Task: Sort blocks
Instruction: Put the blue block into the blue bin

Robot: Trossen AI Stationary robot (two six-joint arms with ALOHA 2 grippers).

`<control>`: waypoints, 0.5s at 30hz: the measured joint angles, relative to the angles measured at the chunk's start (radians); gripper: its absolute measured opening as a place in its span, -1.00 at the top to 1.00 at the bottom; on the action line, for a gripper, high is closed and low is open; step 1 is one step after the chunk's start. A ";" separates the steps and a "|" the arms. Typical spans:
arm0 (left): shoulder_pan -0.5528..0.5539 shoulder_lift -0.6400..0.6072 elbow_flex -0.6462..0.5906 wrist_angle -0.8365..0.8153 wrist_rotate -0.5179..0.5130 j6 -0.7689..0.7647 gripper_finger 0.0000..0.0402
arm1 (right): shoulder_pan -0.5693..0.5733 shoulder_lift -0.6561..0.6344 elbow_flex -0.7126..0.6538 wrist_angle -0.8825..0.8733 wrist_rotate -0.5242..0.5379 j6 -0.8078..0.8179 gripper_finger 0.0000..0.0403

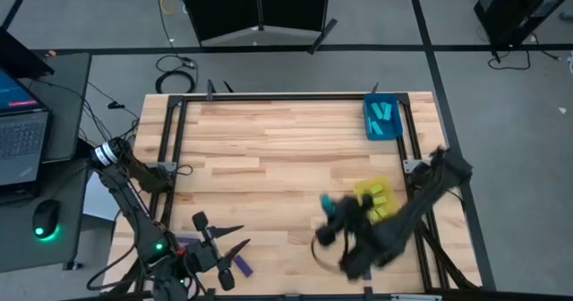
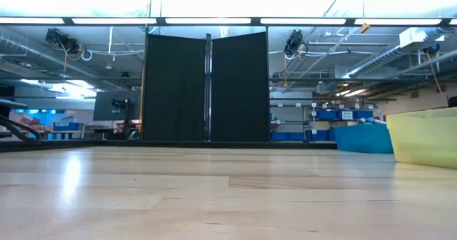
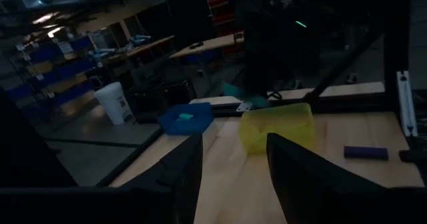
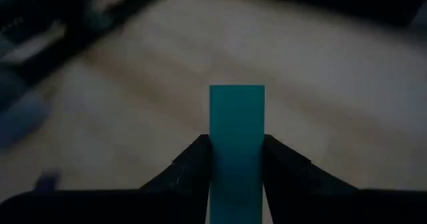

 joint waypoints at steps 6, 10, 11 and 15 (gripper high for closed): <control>0.024 0.000 0.000 0.088 0.023 0.050 0.14 | -0.239 -0.170 -0.001 -0.048 0.085 -0.355 0.43; 0.036 0.000 0.000 0.123 0.080 0.050 0.14 | -0.450 -0.251 0.000 -0.049 0.084 -0.567 0.43; 0.041 0.000 0.000 0.128 0.091 0.049 0.14 | -0.508 -0.262 0.000 -0.049 0.072 -0.616 0.43; 0.050 0.000 0.000 0.148 0.123 0.048 0.14 | -0.752 -0.298 -0.001 -0.059 0.001 -0.786 0.43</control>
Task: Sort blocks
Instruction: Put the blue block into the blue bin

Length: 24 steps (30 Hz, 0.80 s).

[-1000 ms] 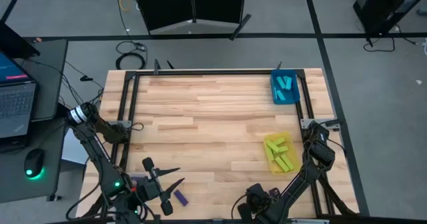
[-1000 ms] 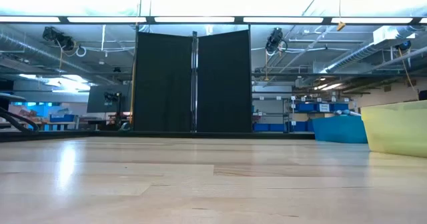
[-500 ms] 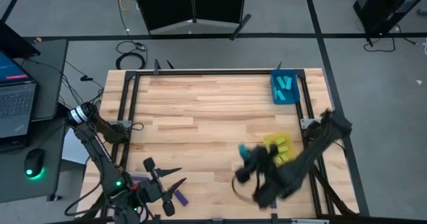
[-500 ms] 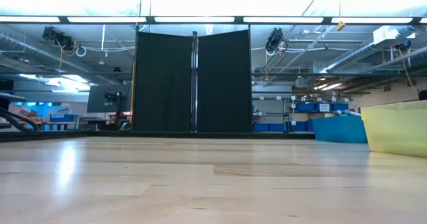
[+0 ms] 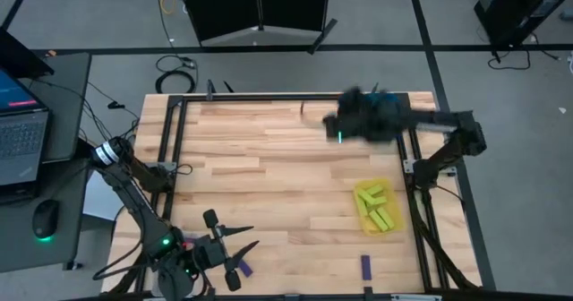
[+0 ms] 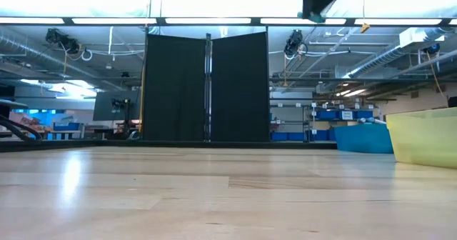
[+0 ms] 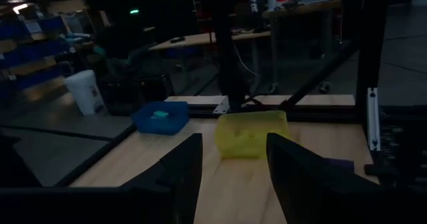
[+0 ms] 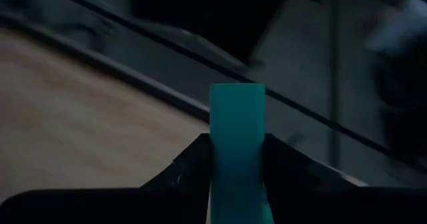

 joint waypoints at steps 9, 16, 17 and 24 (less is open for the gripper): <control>0.001 0.000 0.000 0.024 0.025 -0.010 0.14 | -0.542 -0.065 -0.257 0.287 -0.345 -0.342 0.43; -0.001 0.000 0.000 -0.002 0.105 -0.089 0.14 | -0.785 -0.072 -0.529 0.386 -0.456 -0.423 0.43; -0.001 0.000 0.000 -0.018 0.113 -0.101 0.14 | -0.807 -0.072 -0.558 0.409 -0.458 -0.430 0.43; 0.000 0.000 0.000 -0.156 0.144 -0.243 0.14 | -0.865 -0.072 -0.687 0.599 -0.487 -0.470 0.43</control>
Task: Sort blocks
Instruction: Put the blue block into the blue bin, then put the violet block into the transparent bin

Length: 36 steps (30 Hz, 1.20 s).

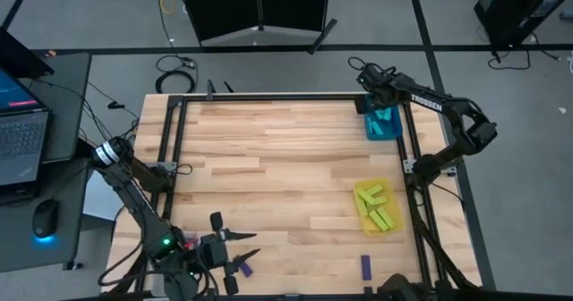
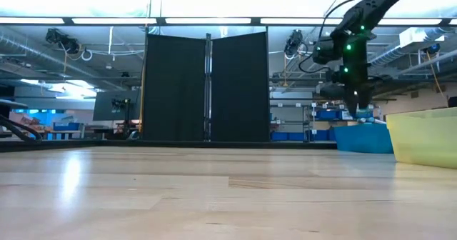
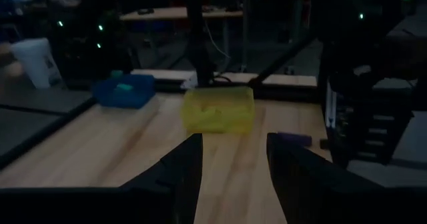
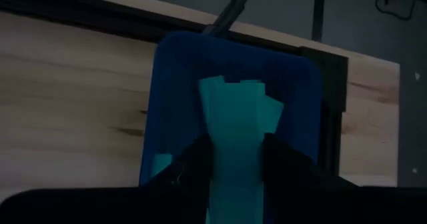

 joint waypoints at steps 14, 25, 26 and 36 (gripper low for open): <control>0.034 0.000 0.000 -0.108 0.161 -0.133 0.14 | 0.001 -0.133 -0.009 0.016 0.011 -0.022 -0.71; 0.128 0.060 0.000 -0.442 0.661 -0.157 0.14 | 0.349 -0.575 -0.007 0.066 -0.243 -0.092 -0.54; 0.138 0.075 0.000 -0.462 0.715 -0.158 0.14 | 0.405 -0.607 -0.007 0.076 -0.261 -0.083 -0.52; 0.168 0.216 0.000 -0.505 0.977 -0.061 0.14 | 0.945 -0.656 -0.006 0.194 -0.251 -0.002 -0.50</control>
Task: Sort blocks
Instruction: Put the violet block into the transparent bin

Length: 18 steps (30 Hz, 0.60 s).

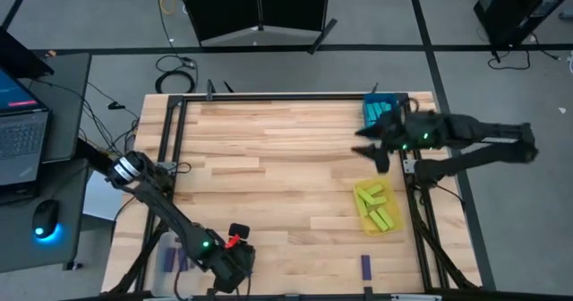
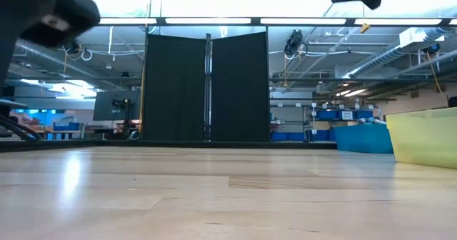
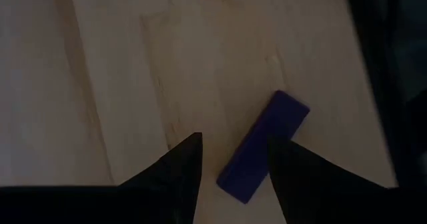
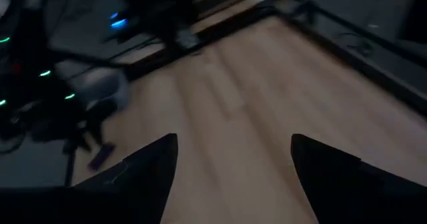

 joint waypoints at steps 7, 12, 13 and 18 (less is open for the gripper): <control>0.000 0.012 0.000 0.000 -0.006 -0.017 0.14 | 0.271 0.173 0.000 0.009 0.112 0.101 -0.51; -0.001 0.012 0.000 0.000 -0.005 -0.017 0.14 | 0.406 0.304 0.000 0.008 0.183 0.228 -0.52; -0.001 0.012 0.000 0.000 -0.005 -0.017 0.14 | 0.428 0.328 0.000 0.009 0.194 0.257 -0.52; -0.001 0.012 0.000 0.000 -0.005 -0.015 0.14 | 0.528 0.433 0.000 0.029 0.226 0.378 -0.53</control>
